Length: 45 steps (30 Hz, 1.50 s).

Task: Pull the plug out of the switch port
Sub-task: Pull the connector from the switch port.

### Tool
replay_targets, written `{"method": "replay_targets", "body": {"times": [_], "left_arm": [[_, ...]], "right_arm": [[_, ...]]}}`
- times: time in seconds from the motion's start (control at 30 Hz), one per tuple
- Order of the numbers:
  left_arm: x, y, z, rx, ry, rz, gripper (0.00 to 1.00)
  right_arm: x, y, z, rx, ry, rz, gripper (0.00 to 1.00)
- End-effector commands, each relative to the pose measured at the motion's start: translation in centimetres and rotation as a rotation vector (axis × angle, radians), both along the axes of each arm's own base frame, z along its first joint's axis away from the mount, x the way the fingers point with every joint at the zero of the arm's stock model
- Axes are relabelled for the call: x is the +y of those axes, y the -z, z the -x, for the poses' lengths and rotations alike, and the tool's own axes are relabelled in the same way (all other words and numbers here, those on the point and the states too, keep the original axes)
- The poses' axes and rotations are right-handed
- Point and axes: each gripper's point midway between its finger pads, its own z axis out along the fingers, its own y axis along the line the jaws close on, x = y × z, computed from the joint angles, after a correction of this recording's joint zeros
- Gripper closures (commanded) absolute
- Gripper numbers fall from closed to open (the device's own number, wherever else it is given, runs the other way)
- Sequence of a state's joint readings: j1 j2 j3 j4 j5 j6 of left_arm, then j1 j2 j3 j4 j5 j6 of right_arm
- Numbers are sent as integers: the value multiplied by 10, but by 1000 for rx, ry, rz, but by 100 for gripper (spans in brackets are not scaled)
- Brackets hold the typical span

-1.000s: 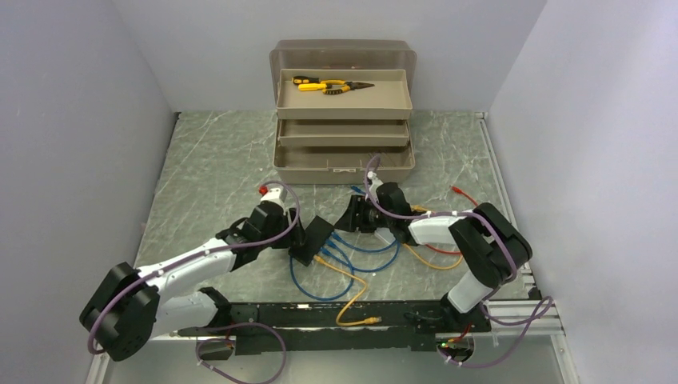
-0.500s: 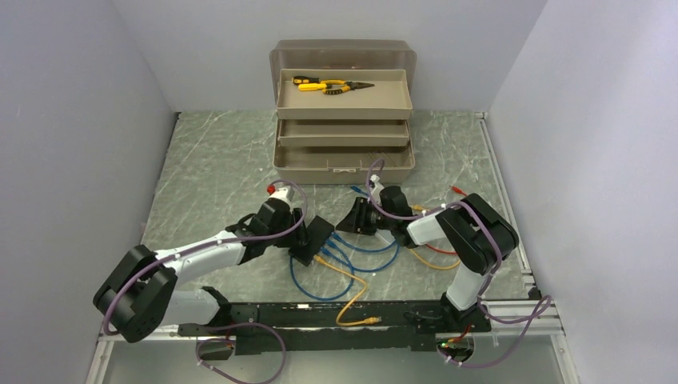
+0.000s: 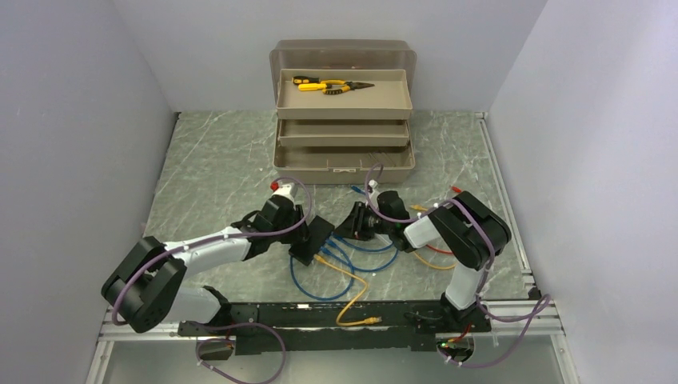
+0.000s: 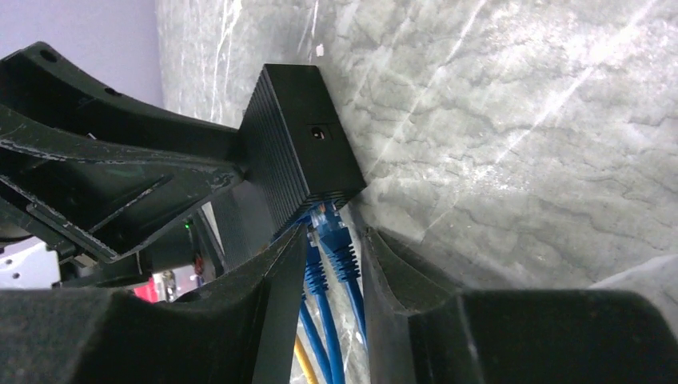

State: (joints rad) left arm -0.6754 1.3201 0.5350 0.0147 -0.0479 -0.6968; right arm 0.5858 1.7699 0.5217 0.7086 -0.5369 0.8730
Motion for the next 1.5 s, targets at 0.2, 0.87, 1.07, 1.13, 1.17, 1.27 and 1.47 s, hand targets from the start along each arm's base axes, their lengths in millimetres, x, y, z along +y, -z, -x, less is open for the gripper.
{"method": "replay_targets", "body": {"times": [0.2, 0.87, 1.07, 1.13, 1.17, 1.27, 1.47], "left_arm": [[14, 27, 6, 57, -20, -87, 64], [14, 42, 10, 88, -6, -101, 69], [15, 47, 14, 93, 5, -113, 69], [14, 48, 15, 99, 9, -112, 69], [14, 49, 16, 102, 12, -111, 69], [12, 50, 16, 105, 15, -110, 70], [9, 47, 13, 99, 18, -111, 69]], "right_arm": [[8, -9, -8, 91, 83, -156, 66], [8, -12, -16, 156, 125, -239, 72], [10, -11, -17, 155, 118, -228, 80], [10, -11, -17, 155, 112, -225, 88], [11, -10, -15, 156, 105, -224, 93], [11, -11, -15, 150, 94, -222, 100], [13, -15, -11, 131, 65, -217, 100]]}}
